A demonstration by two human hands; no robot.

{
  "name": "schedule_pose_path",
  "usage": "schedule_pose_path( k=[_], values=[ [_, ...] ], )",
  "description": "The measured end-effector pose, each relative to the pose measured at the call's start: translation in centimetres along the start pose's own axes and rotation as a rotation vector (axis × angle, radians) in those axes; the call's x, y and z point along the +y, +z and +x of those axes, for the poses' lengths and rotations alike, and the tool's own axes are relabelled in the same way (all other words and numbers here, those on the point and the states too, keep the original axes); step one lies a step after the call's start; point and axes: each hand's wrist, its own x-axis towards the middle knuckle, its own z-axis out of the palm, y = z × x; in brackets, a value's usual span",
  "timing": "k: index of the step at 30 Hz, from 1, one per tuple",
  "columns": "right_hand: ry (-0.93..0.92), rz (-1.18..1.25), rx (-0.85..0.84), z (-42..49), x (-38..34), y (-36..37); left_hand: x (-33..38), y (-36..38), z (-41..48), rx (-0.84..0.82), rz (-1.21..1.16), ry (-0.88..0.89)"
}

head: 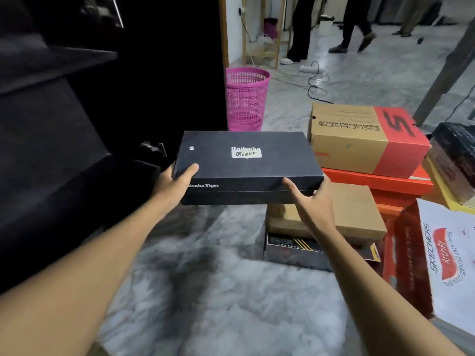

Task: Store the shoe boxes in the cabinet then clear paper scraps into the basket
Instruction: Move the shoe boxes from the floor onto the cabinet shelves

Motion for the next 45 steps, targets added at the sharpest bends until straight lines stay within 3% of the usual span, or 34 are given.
schedule_pose_path(
  k=[16,27,33,45],
  values=[
    [-0.08,-0.034,-0.474,0.9,-7.8,21.1,-5.1,-16.1,-1.3,0.684,-0.252,-0.164],
    [-0.041,0.116,-0.78,-0.6,-4.9,34.8,-13.9,-21.1,-1.8,0.999,-0.232,-0.324],
    [0.015,0.181,-0.858,-3.0,-2.0,40.5,-18.5,-22.4,-1.6,1.106,-0.2,-0.401],
    [0.086,0.229,-0.991,-6.6,0.5,49.2,-25.5,-25.5,-3.2,1.029,-0.066,-0.338]
  ],
)
